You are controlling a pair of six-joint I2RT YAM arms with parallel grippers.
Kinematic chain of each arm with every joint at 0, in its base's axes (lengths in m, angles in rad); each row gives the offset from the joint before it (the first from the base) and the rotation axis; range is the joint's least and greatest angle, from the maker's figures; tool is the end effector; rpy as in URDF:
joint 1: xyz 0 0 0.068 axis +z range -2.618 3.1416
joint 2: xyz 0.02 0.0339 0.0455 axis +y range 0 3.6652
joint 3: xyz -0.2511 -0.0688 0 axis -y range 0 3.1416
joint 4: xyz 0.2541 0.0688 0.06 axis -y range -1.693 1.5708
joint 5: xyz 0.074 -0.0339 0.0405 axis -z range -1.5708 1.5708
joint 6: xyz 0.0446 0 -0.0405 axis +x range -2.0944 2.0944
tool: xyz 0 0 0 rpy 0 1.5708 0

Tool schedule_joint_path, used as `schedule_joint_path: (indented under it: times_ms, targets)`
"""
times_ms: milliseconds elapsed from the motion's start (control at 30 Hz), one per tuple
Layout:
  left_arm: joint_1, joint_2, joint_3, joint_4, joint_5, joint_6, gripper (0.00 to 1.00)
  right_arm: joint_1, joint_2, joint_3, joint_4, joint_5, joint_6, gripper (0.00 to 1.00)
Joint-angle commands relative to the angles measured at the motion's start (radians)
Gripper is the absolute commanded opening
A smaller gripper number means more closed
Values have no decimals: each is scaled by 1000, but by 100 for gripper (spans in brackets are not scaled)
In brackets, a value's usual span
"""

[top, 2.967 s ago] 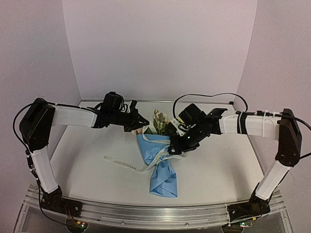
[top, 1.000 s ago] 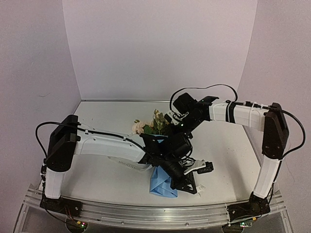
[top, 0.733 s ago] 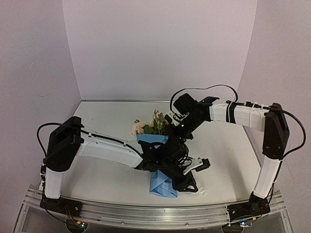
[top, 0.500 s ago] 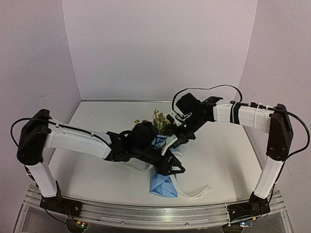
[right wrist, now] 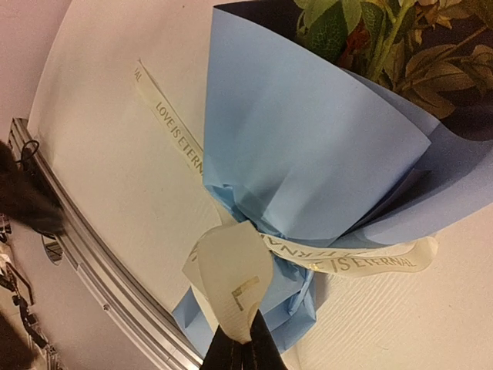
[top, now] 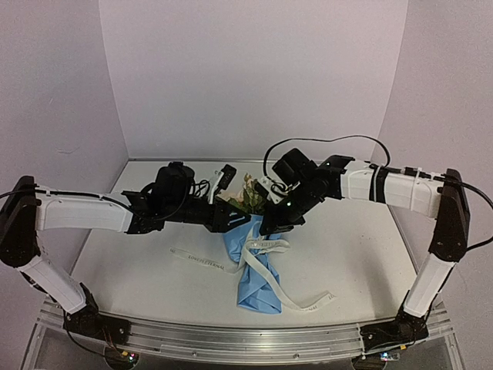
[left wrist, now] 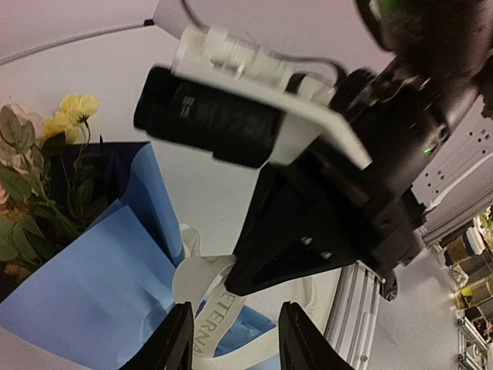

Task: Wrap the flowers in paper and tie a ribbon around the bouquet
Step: Cross the half-tied ribbon over the folded bouquet.

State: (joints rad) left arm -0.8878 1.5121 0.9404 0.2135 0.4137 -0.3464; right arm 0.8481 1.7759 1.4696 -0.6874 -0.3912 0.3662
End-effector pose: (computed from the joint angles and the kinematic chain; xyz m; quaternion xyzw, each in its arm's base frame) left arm 0.2126 -0.2898 0.2369 0.3278 0.7437 -0.4604 0.3572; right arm 0.2481 0.3070 0.2434 -0.2781 0.9000 0.3123 0.1229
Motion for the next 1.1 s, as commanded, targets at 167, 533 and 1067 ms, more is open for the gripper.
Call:
schedule_joint_path:
  times_ms: [167,533,1067]
  targets:
    - [-2,67,60,-98,57,78,39,43,-51,21,30,33,-22,0]
    - [-2,127,99,-79,36,93,38,64,-29,53,23,33,-32,0]
    - [-2,134,55,-1,-91,0,0,90,-92,-57,63,103,-38,34]
